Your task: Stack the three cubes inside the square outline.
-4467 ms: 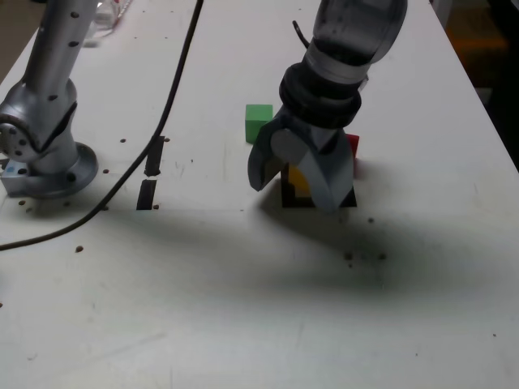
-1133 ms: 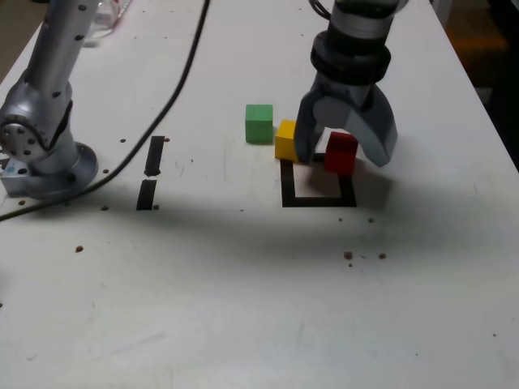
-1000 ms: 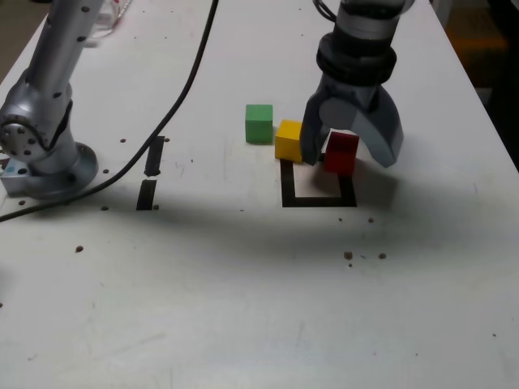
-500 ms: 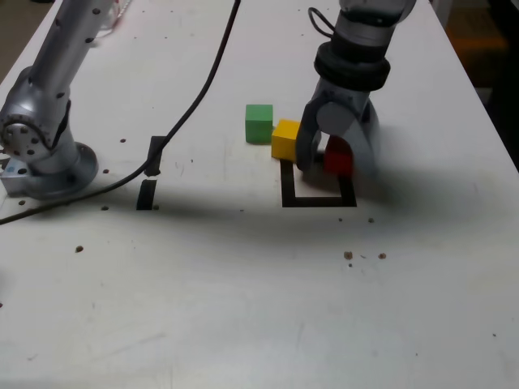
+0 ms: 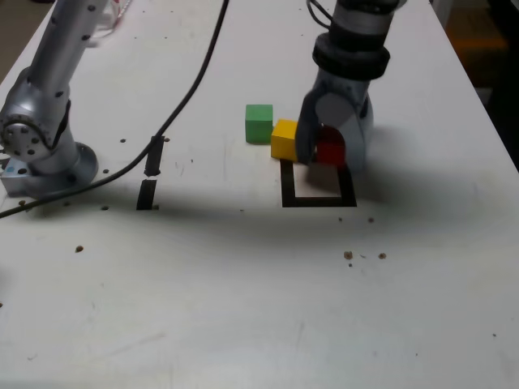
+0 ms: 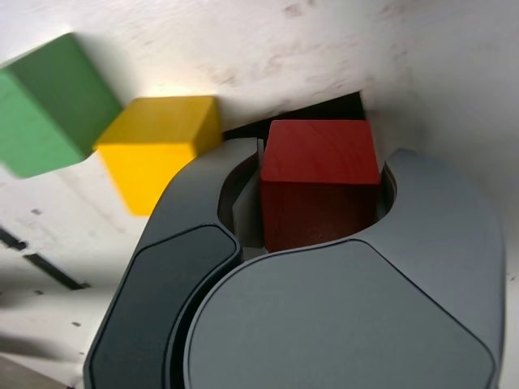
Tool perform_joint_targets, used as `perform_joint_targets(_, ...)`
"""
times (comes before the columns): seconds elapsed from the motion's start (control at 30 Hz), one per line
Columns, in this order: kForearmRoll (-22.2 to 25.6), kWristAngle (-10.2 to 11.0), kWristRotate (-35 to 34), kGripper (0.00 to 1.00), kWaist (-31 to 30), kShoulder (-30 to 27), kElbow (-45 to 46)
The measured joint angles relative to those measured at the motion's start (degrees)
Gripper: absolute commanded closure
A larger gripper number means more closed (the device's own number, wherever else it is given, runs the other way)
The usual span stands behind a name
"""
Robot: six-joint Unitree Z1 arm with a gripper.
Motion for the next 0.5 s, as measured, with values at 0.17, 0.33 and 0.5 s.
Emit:
perform_joint_targets(0.17,1.31,0.03,-1.49,0.79,-1.38,-4.99,2.04)
perform_joint_targets(0.33,1.74,0.02,-4.82,0.79,-4.30,-8.50,3.39)
perform_joint_targets(0.5,1.69,-0.49,-8.87,0.79,-7.55,-9.67,3.90)
